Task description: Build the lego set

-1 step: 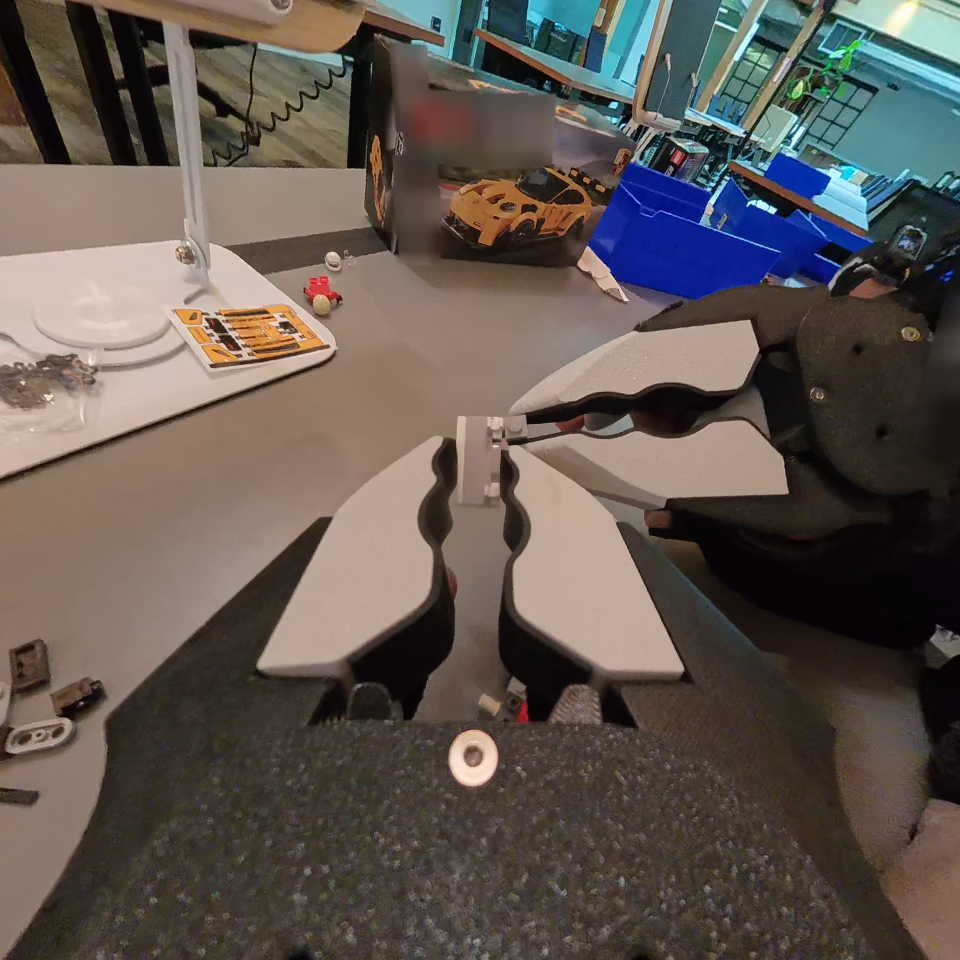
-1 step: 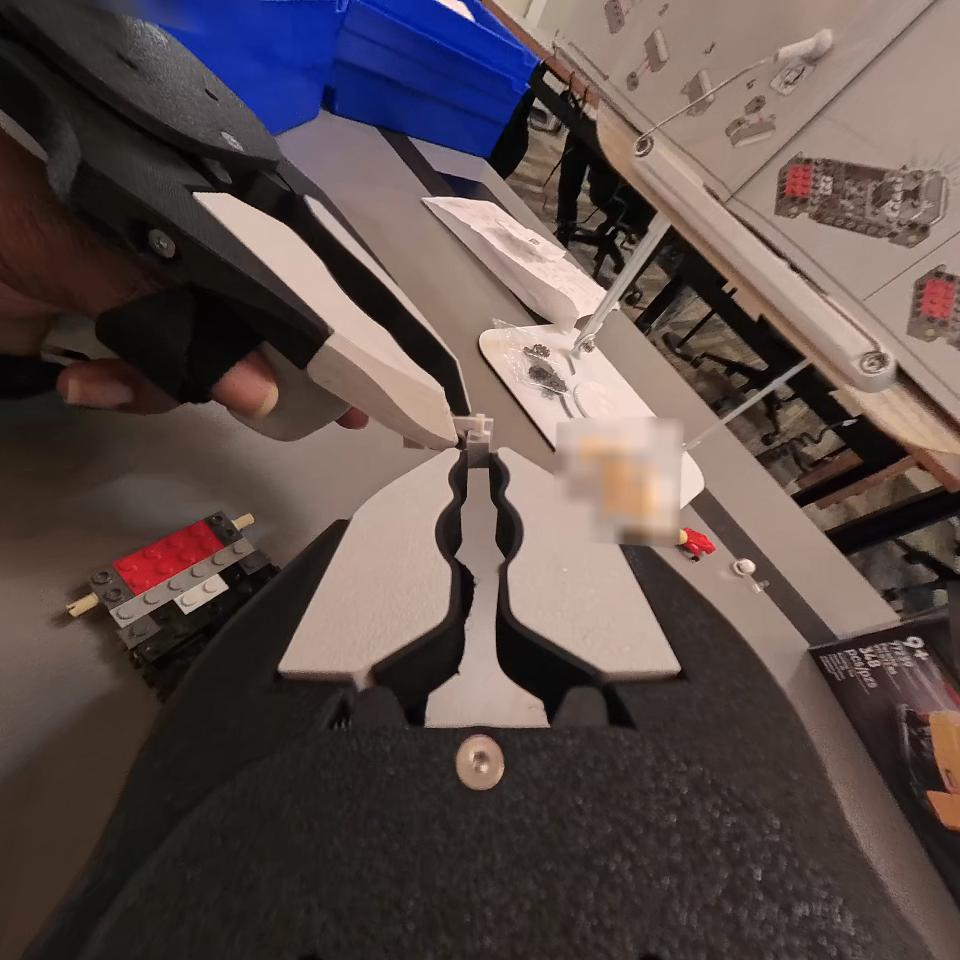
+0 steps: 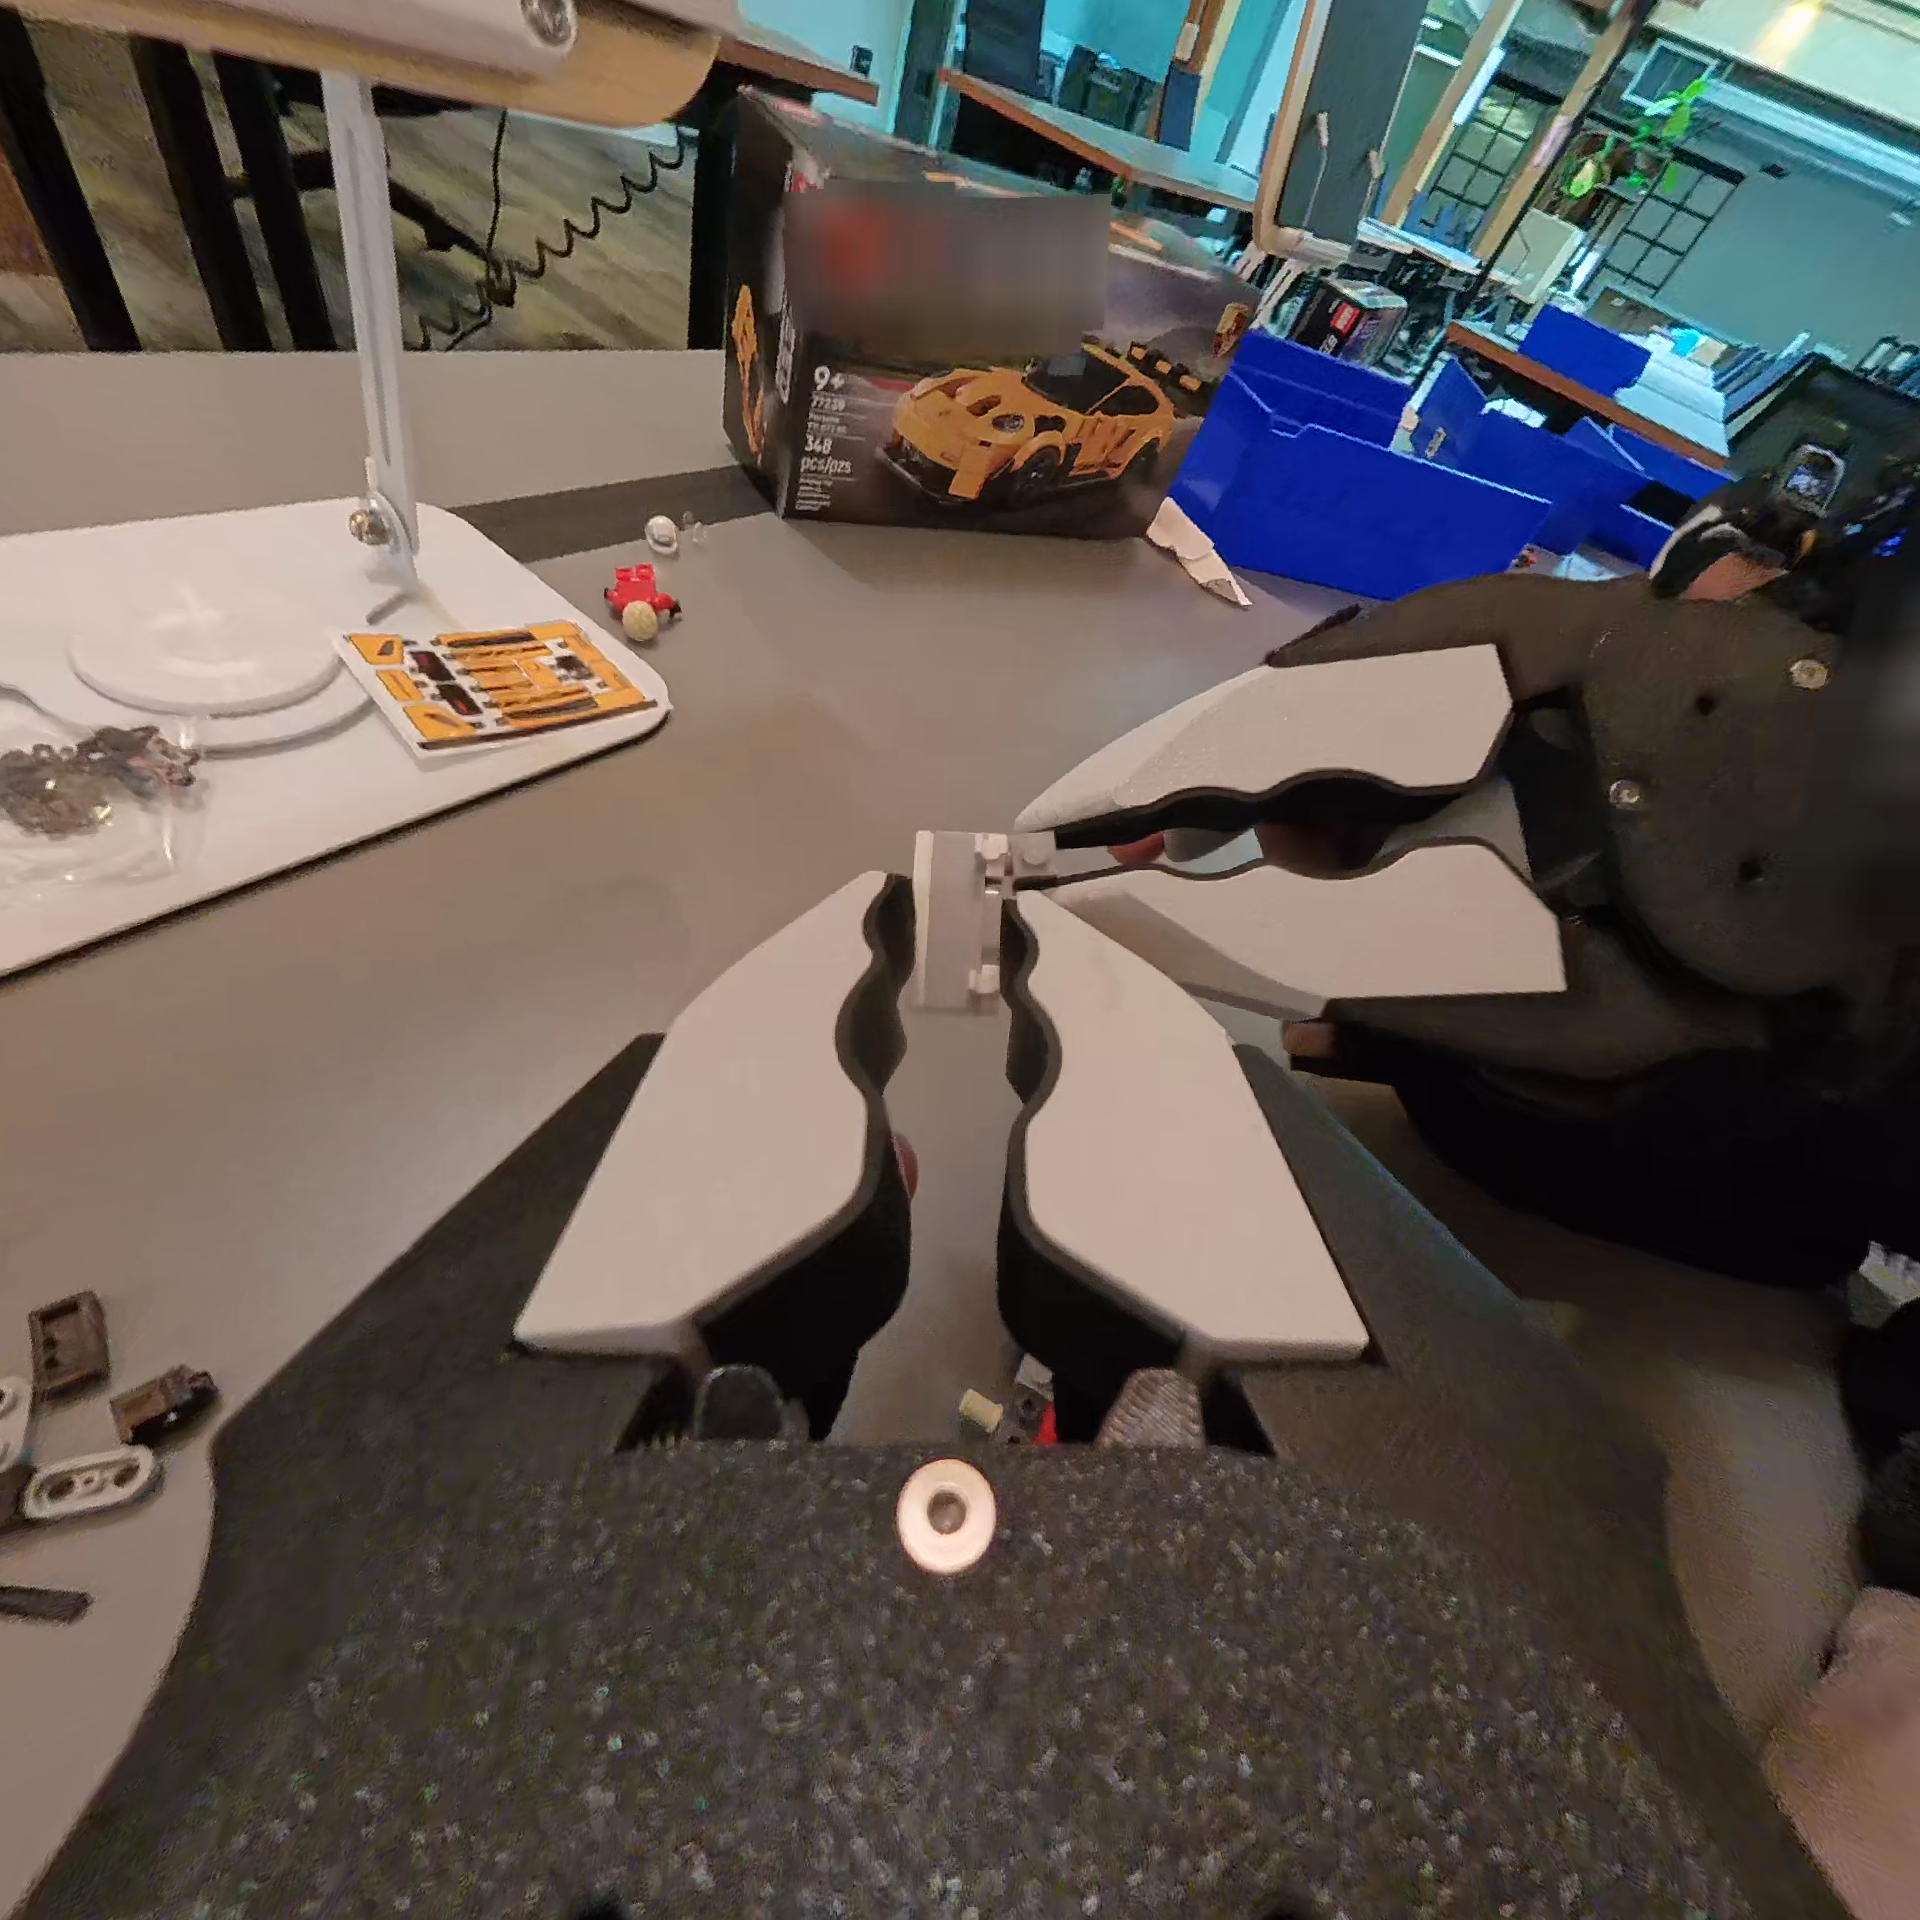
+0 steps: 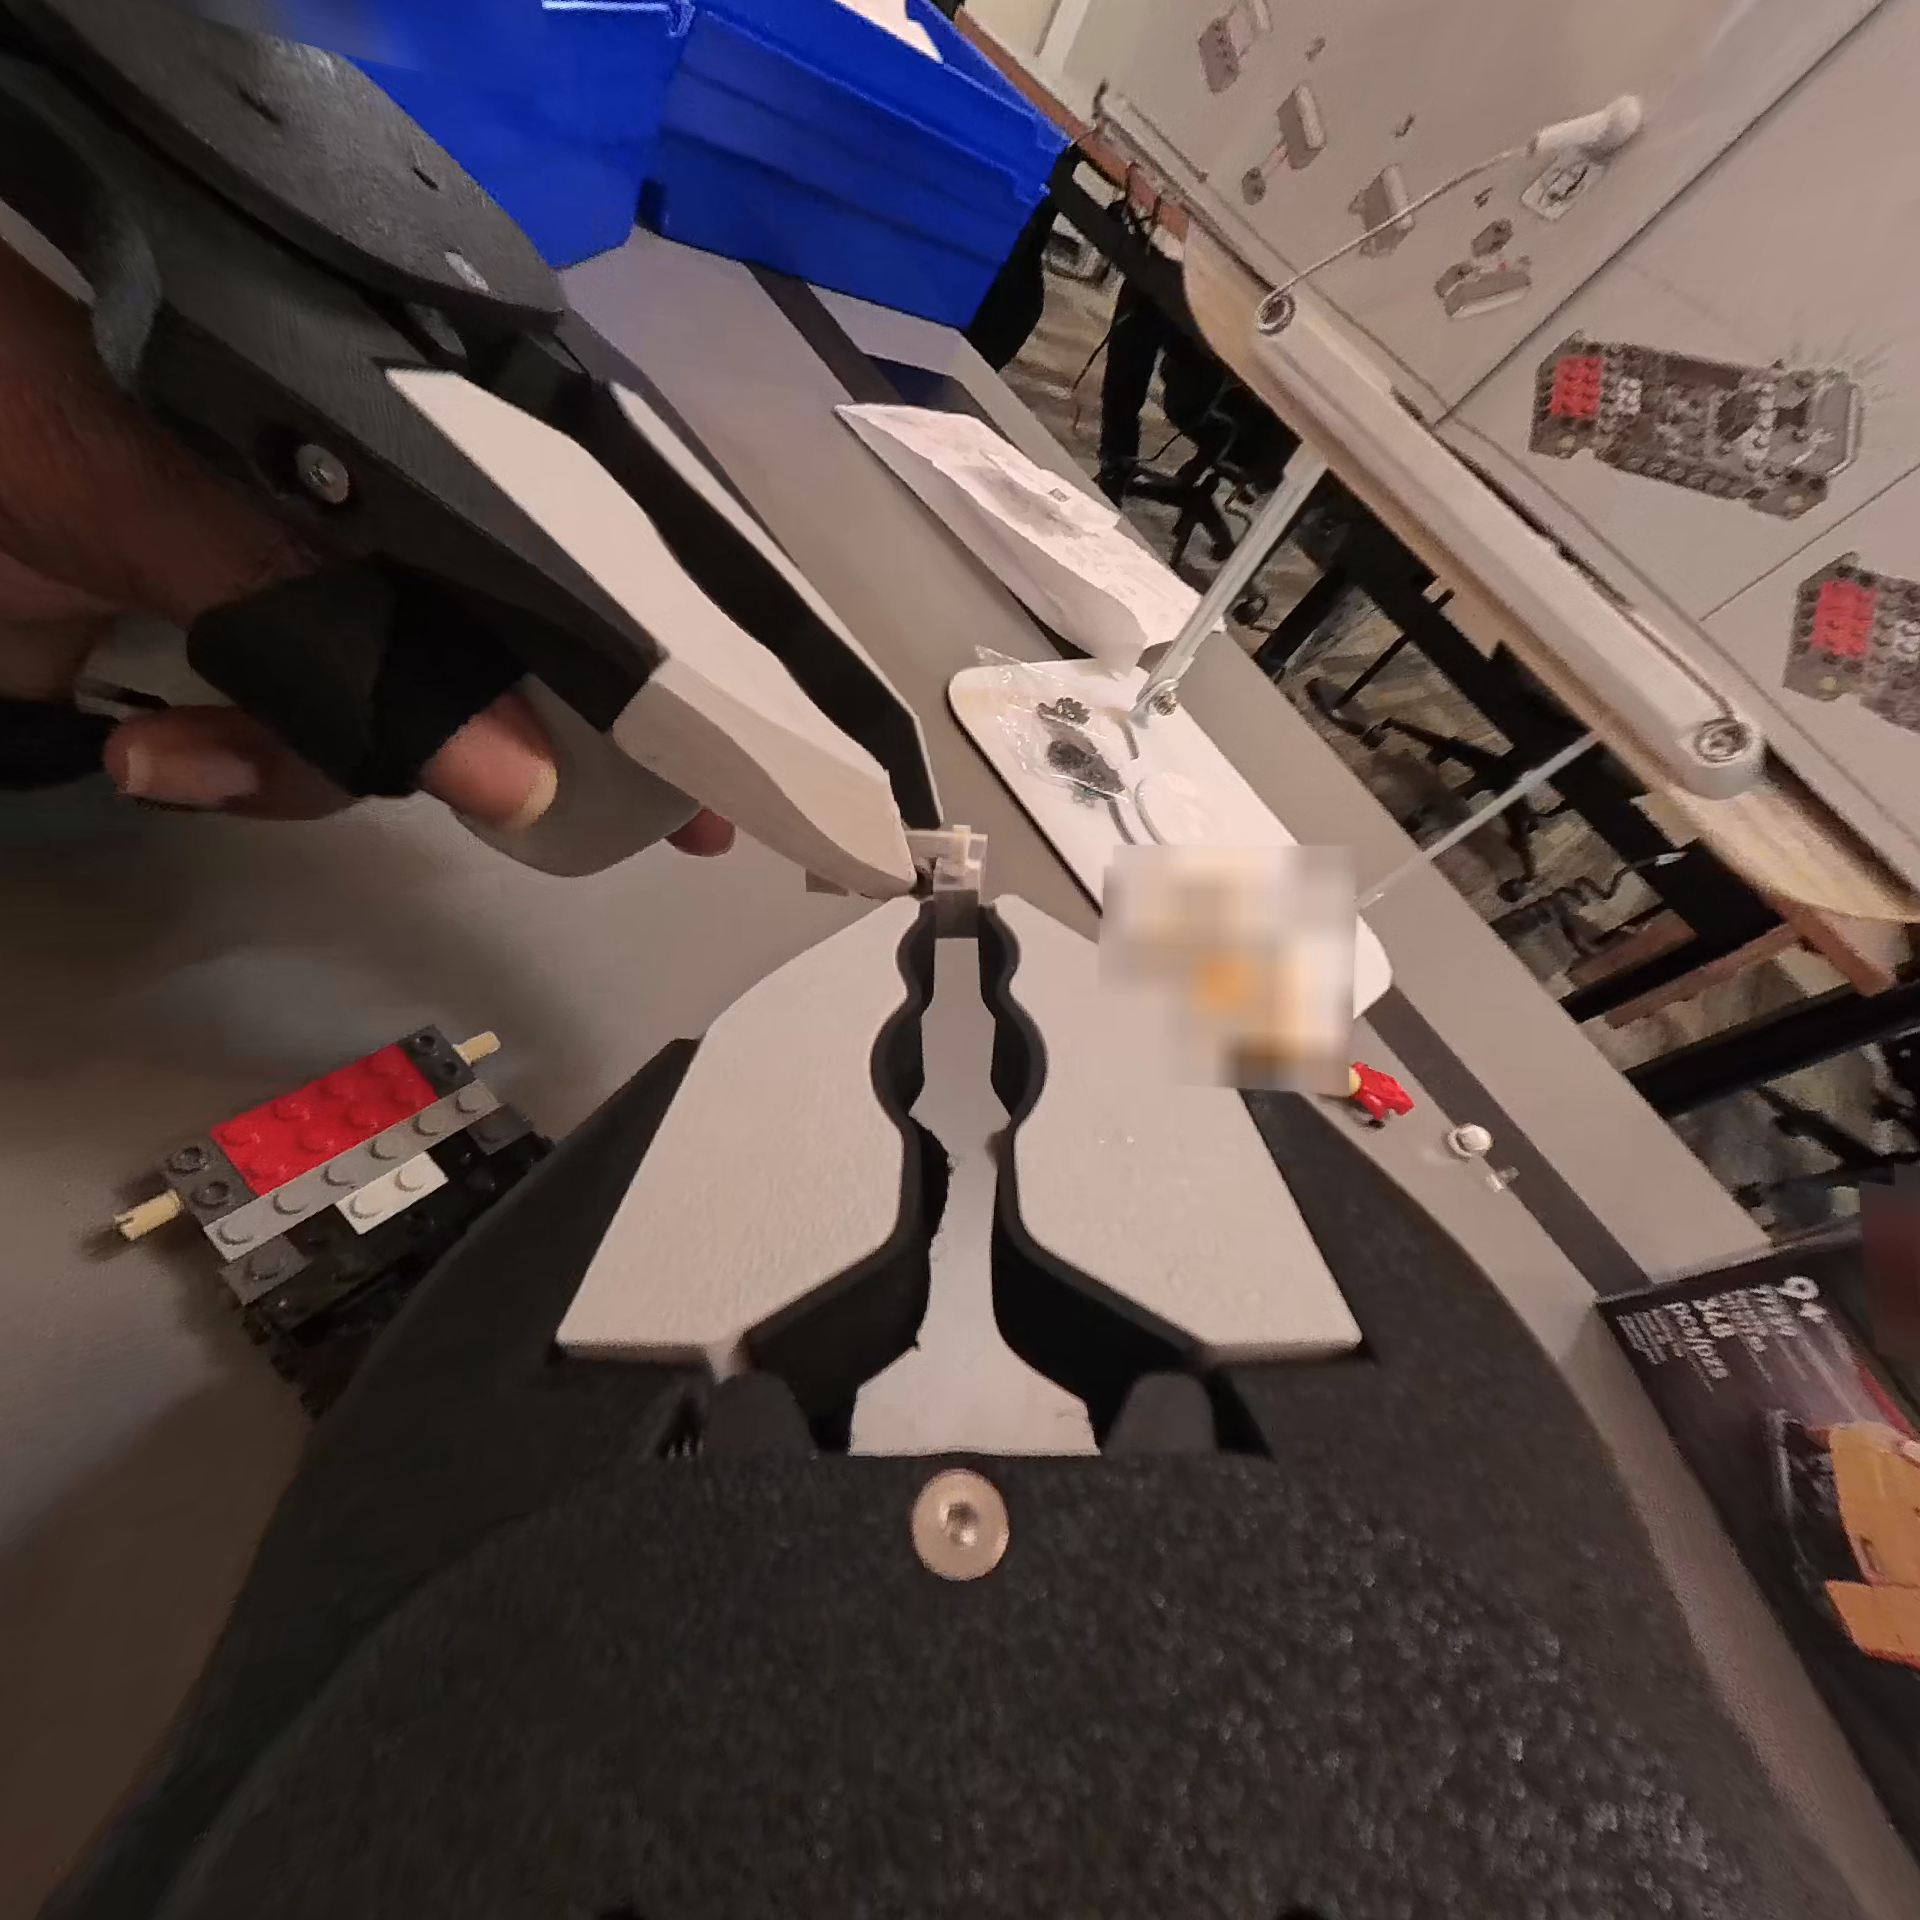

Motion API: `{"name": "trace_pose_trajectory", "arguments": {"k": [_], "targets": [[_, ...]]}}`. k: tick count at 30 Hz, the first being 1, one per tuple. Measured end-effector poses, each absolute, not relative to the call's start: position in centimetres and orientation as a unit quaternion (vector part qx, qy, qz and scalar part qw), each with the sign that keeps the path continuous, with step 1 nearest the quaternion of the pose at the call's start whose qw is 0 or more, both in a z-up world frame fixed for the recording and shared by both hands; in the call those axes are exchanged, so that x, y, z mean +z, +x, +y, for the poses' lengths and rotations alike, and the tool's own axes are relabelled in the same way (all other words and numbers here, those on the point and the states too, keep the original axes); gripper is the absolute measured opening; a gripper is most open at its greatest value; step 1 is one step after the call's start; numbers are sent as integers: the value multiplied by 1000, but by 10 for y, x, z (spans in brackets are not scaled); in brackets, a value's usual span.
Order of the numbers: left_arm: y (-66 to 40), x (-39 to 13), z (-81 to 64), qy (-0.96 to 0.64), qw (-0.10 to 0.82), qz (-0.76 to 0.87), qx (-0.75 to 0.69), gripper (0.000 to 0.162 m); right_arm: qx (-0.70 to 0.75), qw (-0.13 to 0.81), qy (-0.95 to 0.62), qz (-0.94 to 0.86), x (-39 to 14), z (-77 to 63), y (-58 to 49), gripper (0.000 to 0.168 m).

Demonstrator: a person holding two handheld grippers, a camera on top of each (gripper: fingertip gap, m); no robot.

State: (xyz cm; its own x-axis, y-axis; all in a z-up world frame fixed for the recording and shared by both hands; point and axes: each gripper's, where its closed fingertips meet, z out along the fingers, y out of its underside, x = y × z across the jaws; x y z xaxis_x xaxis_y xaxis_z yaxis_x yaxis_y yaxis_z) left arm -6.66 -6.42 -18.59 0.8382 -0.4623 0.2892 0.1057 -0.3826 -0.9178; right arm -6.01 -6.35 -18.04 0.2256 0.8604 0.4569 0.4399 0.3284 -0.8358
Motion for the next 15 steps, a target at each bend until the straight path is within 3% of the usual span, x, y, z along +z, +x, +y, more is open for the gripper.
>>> {"name": "trace_pose_trajectory", "arguments": {"k": [3,6,15], "targets": [[-54,-178,-71,-777,549,152,-268,16,158,559,-548,-601,-189,-60,-60,7],[-59,-158,-72,-758,580,155,-254,16,188,611,-514,-572,-160,-65,-57,7],[-64,-164,-68,-760,581,142,-252,16,194,595,-529,-573,-162,-61,-56,7]]}}
